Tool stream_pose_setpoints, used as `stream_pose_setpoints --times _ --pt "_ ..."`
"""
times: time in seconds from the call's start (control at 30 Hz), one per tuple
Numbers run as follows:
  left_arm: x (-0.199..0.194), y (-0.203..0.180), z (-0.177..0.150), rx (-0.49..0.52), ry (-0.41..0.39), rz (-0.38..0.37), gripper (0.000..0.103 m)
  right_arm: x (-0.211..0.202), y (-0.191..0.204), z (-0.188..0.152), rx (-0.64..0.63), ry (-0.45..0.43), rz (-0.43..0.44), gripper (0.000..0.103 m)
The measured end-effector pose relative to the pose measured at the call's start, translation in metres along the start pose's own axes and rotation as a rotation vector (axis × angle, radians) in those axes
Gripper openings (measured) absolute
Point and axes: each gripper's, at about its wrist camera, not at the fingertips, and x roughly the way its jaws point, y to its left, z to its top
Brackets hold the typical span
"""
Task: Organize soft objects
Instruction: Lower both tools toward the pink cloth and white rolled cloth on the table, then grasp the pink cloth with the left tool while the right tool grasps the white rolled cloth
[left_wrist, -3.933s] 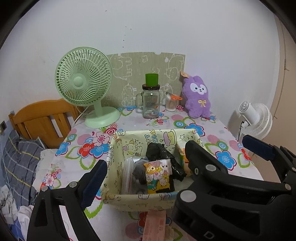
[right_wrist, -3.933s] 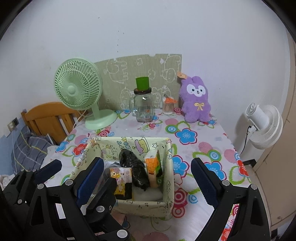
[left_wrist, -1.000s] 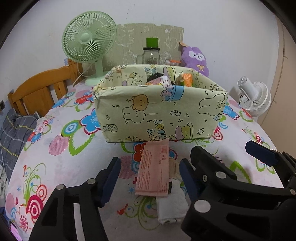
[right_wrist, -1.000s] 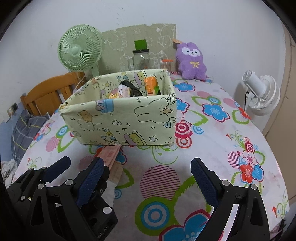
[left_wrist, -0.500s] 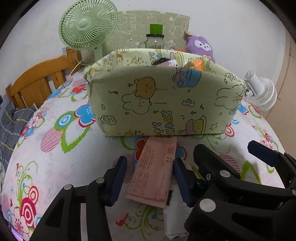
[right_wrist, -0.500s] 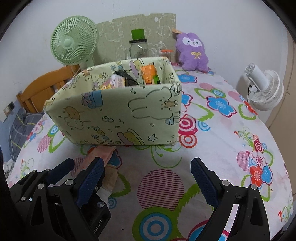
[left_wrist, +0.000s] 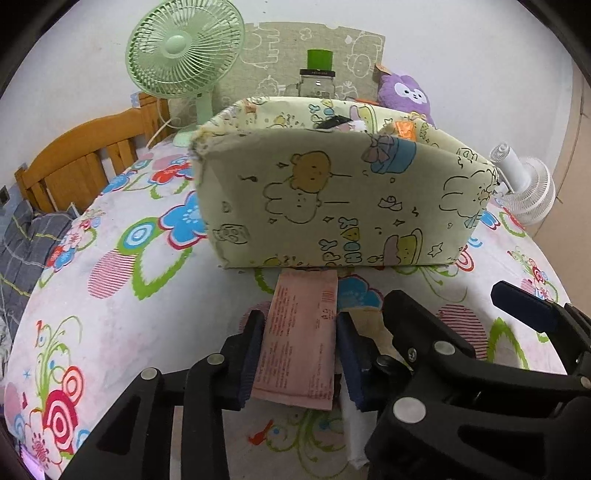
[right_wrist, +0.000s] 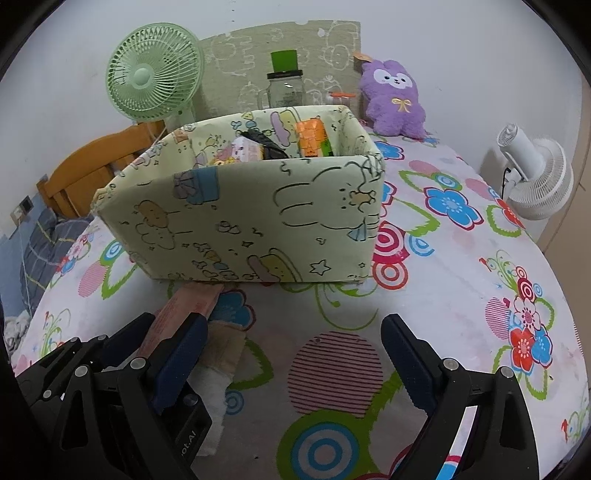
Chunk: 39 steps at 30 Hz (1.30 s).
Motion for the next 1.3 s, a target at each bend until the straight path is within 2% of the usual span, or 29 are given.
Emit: stream_pose_setpoints --times 0.27,0.47,0.67,0.8,1.13,1.17,1.2,1.3 --pt "-0.010 0.011 -0.009 -0.003 -0.009 0.028 0.040 -0.006 0.015 -0.007 -0.018 0.005 0.000 0.096" --pt "-0.014 0.019 -0.017 0.005 -0.001 0.037 0.040 -0.006 0.027 -0.013 -0.037 0.024 -0.003 0.086" --pt "-0.015 0.025 -0.026 0.020 -0.001 0.041 0.040 0.005 0.037 -0.018 -0.043 0.066 0.016 0.080" --pt "-0.015 0.025 -0.026 0.020 -0.006 0.041 0.040 0.013 0.037 -0.017 -0.025 0.095 0.024 0.069" --pt "-0.012 0.027 -0.024 0.010 -0.010 0.015 0.042 0.014 0.041 -0.016 -0.026 0.082 0.026 0.049" --pt "-0.011 0.027 -0.023 0.007 -0.010 0.012 0.042 0.015 0.040 -0.016 -0.024 0.080 0.029 0.041" --pt "-0.011 0.026 -0.024 0.004 -0.014 0.013 0.042 0.015 0.039 -0.016 -0.020 0.078 0.034 0.037" --pt "-0.011 0.023 -0.024 0.004 -0.016 0.009 0.040 0.015 0.036 -0.015 -0.015 0.076 0.036 0.033"
